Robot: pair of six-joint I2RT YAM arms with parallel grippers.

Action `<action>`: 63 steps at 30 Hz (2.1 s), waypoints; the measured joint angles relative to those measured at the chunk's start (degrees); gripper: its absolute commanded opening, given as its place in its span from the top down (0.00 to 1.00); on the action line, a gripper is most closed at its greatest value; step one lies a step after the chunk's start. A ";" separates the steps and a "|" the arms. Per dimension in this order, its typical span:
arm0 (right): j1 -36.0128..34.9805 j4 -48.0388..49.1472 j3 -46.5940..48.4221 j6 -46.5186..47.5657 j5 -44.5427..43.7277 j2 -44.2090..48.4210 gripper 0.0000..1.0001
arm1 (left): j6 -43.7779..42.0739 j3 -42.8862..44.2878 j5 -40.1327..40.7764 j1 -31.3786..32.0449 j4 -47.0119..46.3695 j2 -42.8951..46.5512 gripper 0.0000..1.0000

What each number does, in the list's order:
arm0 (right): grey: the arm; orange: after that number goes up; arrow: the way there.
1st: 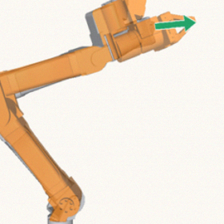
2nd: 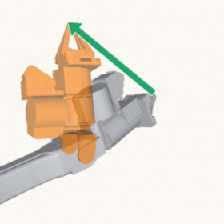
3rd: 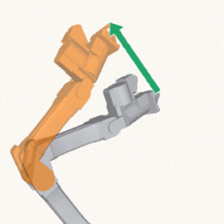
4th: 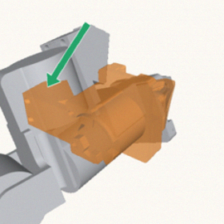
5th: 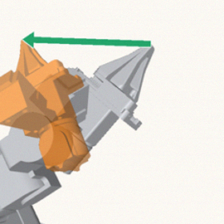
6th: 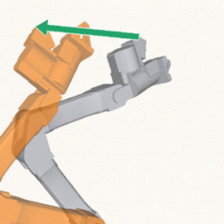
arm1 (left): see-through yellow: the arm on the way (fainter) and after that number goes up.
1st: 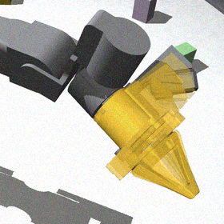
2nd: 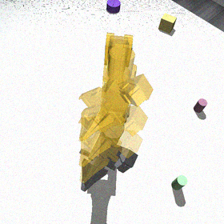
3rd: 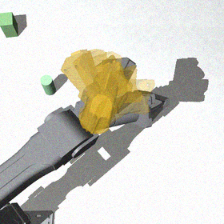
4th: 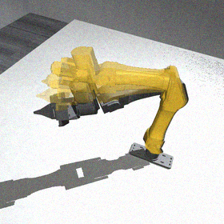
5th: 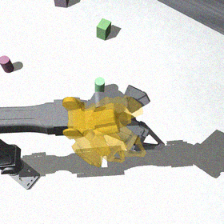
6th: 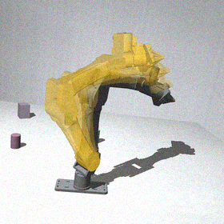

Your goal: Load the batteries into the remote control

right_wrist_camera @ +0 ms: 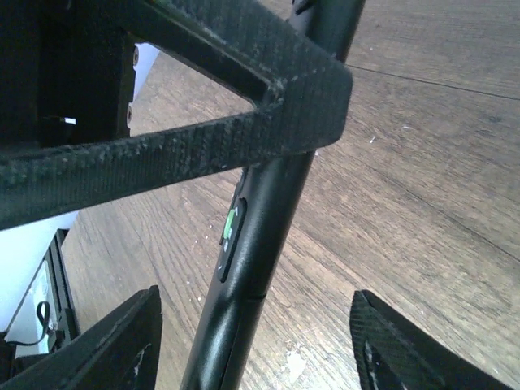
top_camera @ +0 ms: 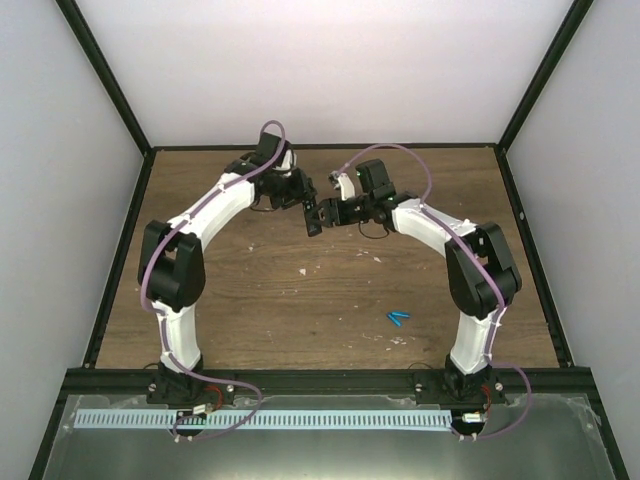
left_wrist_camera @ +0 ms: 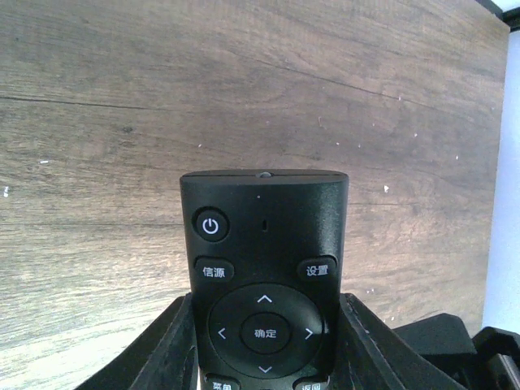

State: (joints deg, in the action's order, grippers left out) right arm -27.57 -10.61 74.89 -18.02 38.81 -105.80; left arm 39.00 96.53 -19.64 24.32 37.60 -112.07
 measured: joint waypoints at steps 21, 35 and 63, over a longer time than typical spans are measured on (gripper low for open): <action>-0.70 -4.02 4.26 0.00 4.42 -2.86 0.70 | 0.87 -0.70 6.10 0.55 -1.14 0.70 1.00; -0.74 -7.37 7.15 0.35 5.86 -6.23 0.80 | 0.81 -0.39 8.20 0.55 -1.05 0.70 1.00; -0.83 -11.32 10.86 1.64 -0.04 -8.35 0.99 | 1.95 -1.64 8.28 0.33 -3.06 1.73 0.18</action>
State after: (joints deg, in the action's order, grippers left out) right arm -28.40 -21.93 85.76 -16.38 38.76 -114.15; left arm 40.95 94.89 -11.35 24.64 34.54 -110.34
